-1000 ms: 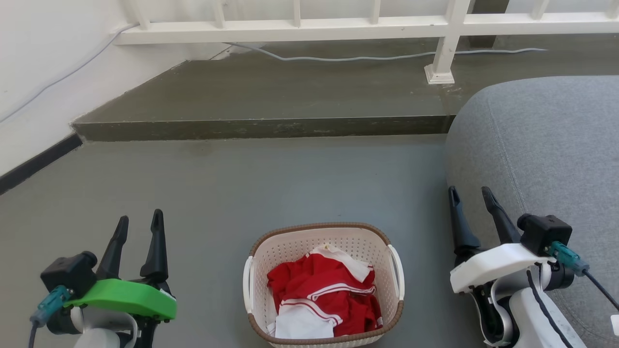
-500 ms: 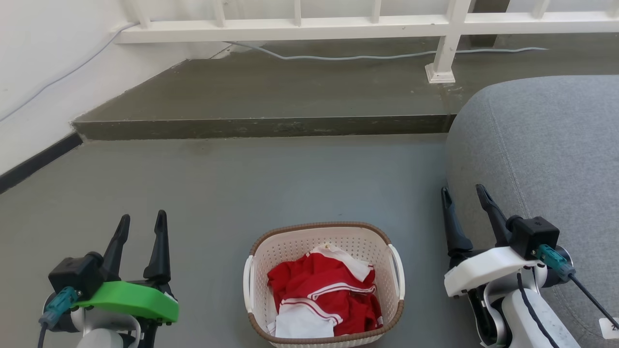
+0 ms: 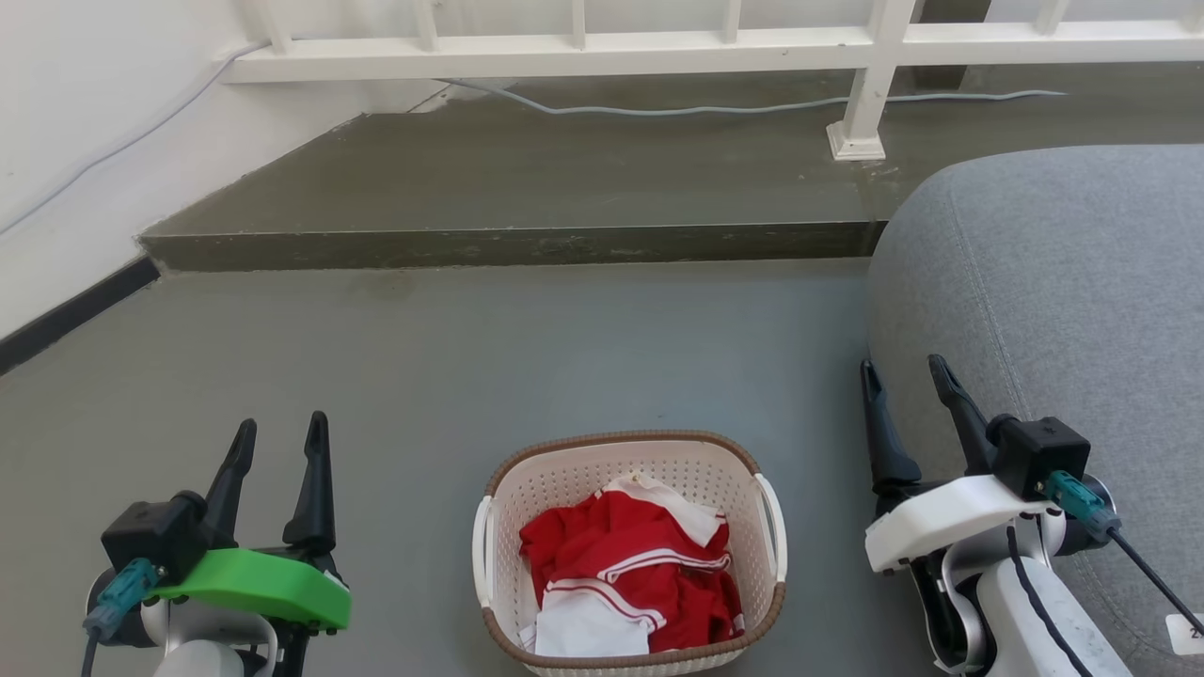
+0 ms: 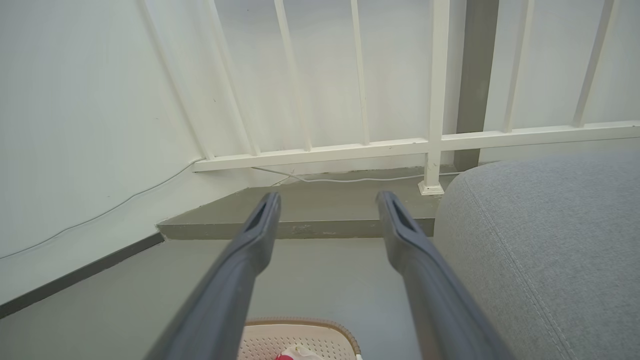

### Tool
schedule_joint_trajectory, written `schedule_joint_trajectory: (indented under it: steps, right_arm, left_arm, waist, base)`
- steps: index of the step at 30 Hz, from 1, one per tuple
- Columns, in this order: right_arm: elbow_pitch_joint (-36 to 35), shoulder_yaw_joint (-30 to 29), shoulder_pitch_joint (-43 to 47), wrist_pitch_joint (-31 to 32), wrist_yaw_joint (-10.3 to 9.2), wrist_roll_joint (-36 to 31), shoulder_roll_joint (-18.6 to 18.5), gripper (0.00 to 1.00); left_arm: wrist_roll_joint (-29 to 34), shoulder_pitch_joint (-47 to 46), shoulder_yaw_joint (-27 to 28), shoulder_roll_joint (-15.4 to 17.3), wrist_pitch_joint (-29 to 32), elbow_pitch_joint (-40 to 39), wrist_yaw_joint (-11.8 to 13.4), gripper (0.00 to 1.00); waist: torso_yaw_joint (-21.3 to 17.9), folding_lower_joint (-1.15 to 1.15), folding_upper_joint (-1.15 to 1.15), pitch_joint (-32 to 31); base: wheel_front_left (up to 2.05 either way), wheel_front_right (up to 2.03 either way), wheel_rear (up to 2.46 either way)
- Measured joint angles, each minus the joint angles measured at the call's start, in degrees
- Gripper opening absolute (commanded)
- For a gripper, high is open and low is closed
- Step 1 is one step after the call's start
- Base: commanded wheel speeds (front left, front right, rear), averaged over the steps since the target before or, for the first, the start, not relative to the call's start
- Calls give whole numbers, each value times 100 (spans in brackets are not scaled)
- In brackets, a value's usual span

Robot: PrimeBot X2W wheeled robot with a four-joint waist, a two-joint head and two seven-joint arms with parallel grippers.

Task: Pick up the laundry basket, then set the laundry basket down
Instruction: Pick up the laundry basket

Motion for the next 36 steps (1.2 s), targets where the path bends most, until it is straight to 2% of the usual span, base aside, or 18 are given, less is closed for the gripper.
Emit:
schedule_joint_trajectory:
  steps: [14,26,36]
  right_arm:
    - [-38,68,-29,0,-3,-10,16,100]
    - [-189,133,-194,-1,-156,-49,40,100]
    - [-202,268,-539,-1,-349,56,40,100]
  left_arm:
    - [91,-45,44,26,0,-158,-16,100]
    - [76,-214,41,225,-15,-279,-25,100]
    - [-212,-709,-360,511,-15,-391,-26,100]
  waist:
    - [-104,0,0,277]
    - [-220,0,0,1006]
    - [-285,0,0,1785]
  base:
    - [0,0,0]
    - [0,0,0]
    - [0,0,0]
